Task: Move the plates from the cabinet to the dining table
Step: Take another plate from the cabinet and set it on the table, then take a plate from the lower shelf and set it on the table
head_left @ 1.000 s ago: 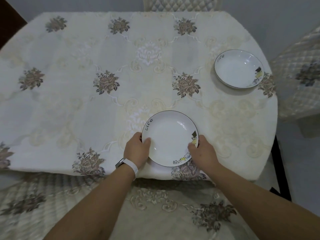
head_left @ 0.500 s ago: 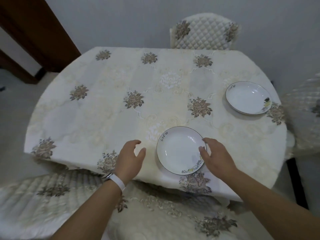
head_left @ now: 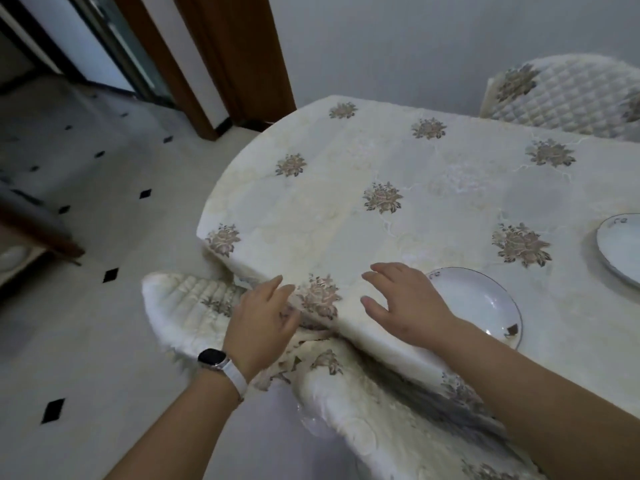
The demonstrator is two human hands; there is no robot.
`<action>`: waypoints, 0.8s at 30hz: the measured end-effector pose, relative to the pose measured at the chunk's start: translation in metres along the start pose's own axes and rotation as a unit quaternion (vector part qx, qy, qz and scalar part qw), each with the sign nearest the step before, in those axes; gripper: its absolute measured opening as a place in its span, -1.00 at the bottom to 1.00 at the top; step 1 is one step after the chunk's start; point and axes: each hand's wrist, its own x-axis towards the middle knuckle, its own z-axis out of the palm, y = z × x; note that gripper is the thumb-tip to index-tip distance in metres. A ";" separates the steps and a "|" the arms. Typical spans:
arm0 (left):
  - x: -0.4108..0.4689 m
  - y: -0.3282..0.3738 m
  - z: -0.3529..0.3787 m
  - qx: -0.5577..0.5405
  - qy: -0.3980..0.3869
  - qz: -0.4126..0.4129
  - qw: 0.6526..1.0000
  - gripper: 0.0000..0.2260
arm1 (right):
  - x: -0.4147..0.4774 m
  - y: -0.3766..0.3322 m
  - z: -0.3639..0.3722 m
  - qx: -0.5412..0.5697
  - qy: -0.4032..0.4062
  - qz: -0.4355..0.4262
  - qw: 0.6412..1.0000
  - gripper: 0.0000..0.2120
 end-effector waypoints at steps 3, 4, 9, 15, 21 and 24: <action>-0.031 -0.042 -0.017 -0.009 0.024 -0.051 0.998 -0.56 | 0.021 -0.045 0.010 -0.011 -0.022 -0.049 0.999 -0.51; -0.044 -0.056 -0.023 -0.014 0.033 -0.069 0.997 -0.55 | 0.026 -0.062 0.013 -0.014 -0.028 -0.063 0.998 -0.52; -0.115 -0.130 -0.045 0.001 0.051 -0.160 0.986 -0.57 | 0.044 -0.158 0.034 -0.052 -0.061 -0.136 0.987 -0.52; -0.207 -0.218 -0.064 0.002 0.077 -0.215 0.974 -0.51 | 0.046 -0.286 0.075 -0.071 -0.083 -0.200 0.974 -0.48; -0.297 -0.297 -0.083 0.016 0.121 -0.250 0.961 -0.55 | 0.039 -0.413 0.118 -0.085 -0.073 -0.274 0.955 -0.51; -0.336 -0.326 -0.097 0.027 0.147 -0.276 0.950 -0.57 | 0.036 -0.467 0.135 -0.095 -0.083 -0.315 0.941 -0.50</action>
